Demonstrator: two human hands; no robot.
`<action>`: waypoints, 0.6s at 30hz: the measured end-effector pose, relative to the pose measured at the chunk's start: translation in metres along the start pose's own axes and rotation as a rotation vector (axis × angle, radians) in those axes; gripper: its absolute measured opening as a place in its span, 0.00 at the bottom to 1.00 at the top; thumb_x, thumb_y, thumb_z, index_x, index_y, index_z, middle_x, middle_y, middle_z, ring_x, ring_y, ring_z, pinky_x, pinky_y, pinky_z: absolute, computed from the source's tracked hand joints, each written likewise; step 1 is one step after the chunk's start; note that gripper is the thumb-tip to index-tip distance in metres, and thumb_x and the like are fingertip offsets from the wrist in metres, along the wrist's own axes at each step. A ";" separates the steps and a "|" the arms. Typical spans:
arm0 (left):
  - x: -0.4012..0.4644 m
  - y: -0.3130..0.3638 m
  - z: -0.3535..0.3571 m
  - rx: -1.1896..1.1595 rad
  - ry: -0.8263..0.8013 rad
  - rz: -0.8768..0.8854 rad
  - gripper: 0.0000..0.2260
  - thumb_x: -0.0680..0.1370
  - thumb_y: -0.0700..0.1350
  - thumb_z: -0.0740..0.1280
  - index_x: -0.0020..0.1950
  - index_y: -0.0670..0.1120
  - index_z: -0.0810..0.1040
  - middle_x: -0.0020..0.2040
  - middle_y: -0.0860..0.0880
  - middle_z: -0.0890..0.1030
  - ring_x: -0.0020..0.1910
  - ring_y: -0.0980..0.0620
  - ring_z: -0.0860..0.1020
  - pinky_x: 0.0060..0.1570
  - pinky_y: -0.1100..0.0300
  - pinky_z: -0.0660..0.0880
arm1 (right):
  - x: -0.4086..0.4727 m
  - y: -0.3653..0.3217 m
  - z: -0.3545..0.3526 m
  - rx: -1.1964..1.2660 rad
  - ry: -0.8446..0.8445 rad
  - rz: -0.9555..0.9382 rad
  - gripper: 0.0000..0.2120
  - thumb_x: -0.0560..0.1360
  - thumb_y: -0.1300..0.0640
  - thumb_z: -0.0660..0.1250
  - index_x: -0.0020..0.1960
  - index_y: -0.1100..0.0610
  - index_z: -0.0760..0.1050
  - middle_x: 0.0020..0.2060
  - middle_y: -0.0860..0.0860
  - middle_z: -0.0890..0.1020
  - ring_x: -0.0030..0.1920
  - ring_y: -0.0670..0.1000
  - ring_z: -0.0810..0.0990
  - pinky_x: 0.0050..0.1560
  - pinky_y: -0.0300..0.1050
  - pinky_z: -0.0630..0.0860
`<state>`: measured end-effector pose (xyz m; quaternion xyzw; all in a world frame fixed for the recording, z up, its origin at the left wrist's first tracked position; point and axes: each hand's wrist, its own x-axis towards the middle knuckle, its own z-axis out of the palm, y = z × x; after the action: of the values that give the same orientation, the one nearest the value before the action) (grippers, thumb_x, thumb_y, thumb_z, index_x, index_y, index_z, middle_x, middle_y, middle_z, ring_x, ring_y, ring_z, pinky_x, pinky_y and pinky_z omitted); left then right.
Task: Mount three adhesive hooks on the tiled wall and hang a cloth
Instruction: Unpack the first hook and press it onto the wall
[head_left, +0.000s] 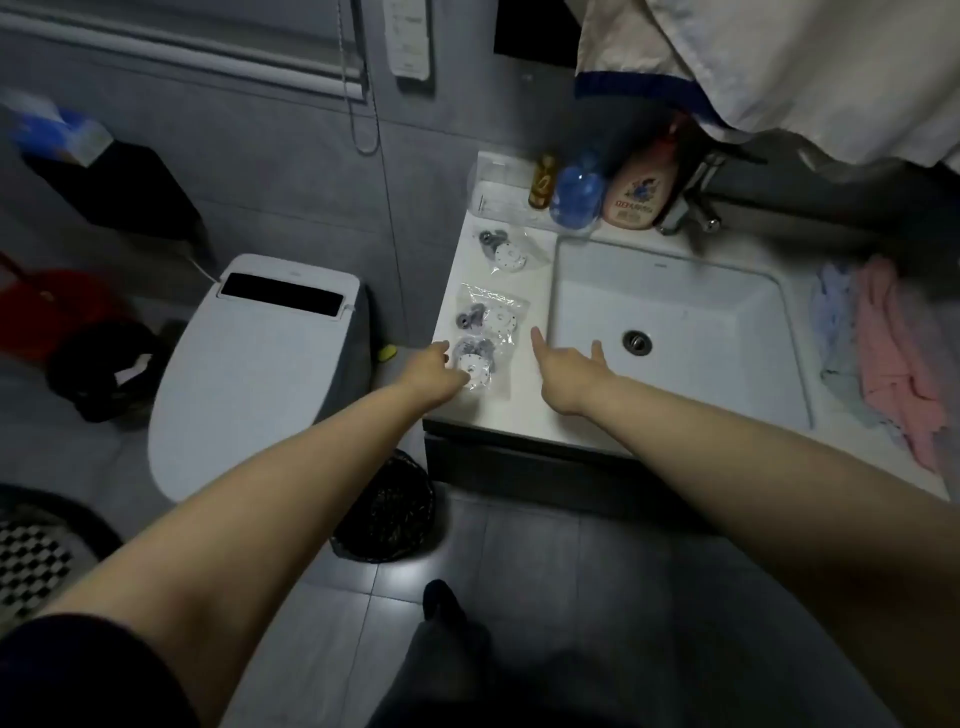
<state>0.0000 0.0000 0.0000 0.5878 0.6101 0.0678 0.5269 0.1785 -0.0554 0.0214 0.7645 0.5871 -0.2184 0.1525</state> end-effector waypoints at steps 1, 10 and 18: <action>0.005 0.001 0.001 -0.069 0.008 -0.027 0.29 0.80 0.42 0.66 0.78 0.40 0.59 0.76 0.41 0.66 0.73 0.43 0.68 0.70 0.55 0.66 | 0.002 -0.004 0.000 0.017 -0.048 0.036 0.37 0.76 0.67 0.52 0.80 0.56 0.40 0.66 0.59 0.73 0.68 0.60 0.69 0.76 0.63 0.49; 0.028 0.004 0.017 -0.466 0.124 -0.277 0.01 0.80 0.38 0.63 0.50 0.43 0.73 0.36 0.46 0.70 0.34 0.48 0.69 0.35 0.60 0.65 | 0.044 -0.007 0.032 0.586 -0.091 0.117 0.28 0.81 0.56 0.54 0.79 0.58 0.53 0.66 0.61 0.75 0.66 0.62 0.72 0.59 0.47 0.72; 0.043 0.002 0.026 -0.433 0.166 -0.393 0.14 0.78 0.36 0.62 0.33 0.42 0.68 0.29 0.44 0.68 0.26 0.48 0.64 0.28 0.60 0.58 | 0.067 -0.017 0.035 1.262 -0.150 0.265 0.29 0.77 0.60 0.68 0.75 0.59 0.63 0.61 0.59 0.77 0.48 0.55 0.79 0.46 0.47 0.77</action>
<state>0.0306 0.0209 -0.0337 0.3247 0.7245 0.1412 0.5913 0.1706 -0.0123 -0.0422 0.7558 0.2346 -0.5535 -0.2597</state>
